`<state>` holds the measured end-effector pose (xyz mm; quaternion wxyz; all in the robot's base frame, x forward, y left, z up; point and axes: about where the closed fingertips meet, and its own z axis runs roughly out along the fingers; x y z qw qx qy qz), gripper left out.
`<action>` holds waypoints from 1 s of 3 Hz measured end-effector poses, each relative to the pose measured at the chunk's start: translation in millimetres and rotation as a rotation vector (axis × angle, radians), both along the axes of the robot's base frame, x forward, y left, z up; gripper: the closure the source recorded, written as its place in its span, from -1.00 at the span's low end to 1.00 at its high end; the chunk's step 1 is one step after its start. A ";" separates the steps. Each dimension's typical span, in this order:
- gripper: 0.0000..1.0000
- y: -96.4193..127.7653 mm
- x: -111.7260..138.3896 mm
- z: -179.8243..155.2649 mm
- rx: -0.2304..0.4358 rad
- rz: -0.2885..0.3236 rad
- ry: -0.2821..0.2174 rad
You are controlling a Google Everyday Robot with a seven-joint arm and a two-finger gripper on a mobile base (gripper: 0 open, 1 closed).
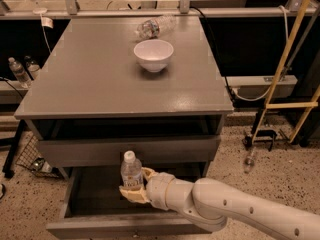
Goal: Place blue plastic bottle into middle drawer
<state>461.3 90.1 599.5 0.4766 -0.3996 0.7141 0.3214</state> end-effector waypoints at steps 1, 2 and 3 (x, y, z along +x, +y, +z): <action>1.00 1.8 8.1 -34.1 -0.051 -0.016 -0.001; 1.00 11.2 17.0 -70.4 -0.092 -0.039 0.002; 1.00 11.9 17.7 -72.3 -0.088 -0.037 -0.002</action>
Offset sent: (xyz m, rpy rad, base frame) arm 0.0276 0.0196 -0.1154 -0.1396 0.0042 -0.0640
